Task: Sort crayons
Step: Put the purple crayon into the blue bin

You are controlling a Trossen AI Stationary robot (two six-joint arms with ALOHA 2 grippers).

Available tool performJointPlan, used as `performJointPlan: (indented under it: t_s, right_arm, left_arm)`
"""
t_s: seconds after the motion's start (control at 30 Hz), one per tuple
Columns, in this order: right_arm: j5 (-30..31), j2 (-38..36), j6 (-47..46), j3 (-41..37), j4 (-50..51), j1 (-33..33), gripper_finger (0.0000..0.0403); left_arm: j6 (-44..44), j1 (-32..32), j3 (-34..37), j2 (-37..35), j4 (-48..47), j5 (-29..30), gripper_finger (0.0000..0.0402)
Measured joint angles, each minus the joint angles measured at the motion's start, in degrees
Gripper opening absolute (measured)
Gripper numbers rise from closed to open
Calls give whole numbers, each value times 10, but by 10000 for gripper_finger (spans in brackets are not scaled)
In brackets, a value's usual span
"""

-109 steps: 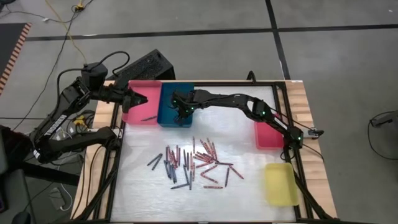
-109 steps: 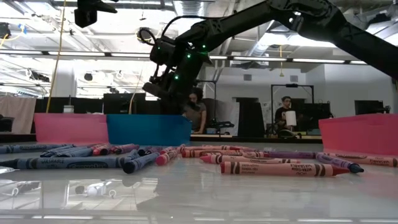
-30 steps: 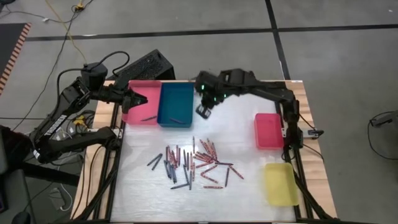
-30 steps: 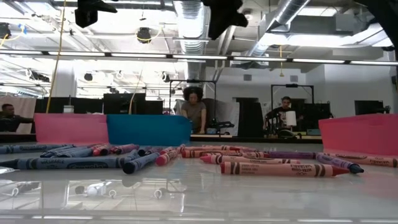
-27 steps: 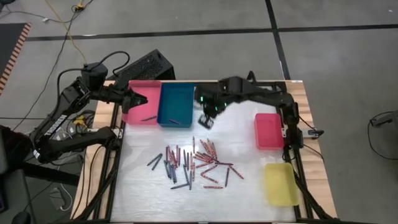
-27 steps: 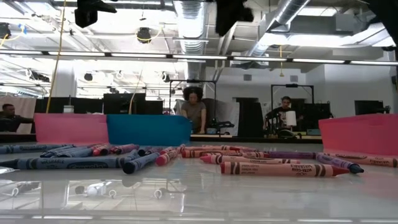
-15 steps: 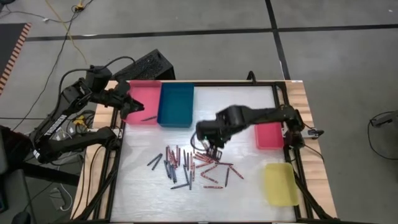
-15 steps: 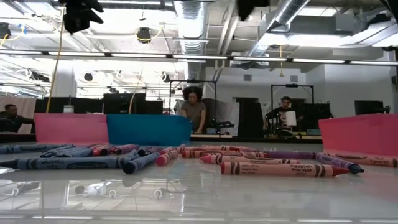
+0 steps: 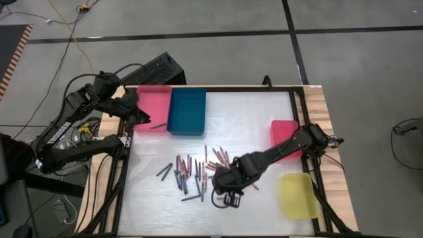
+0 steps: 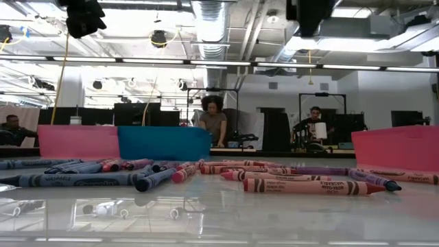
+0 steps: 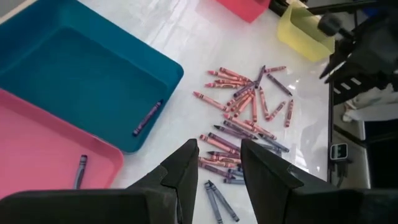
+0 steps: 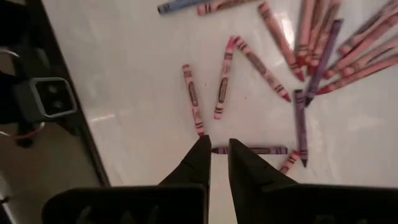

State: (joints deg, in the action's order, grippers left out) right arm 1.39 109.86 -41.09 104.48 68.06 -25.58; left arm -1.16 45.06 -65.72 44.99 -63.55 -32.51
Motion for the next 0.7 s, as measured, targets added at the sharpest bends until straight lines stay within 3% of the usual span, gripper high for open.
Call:
performJointPlan:
  t_s: [0.43,0.7]
  right_arm:
    - [0,-8,83,-170,-95,37,50]
    - [0,-115,88,-314,-211,48,50]
  left_arm:
    - [0,0,0,0,0,3,110]
    - [-16,0,0,0,7,9,110]
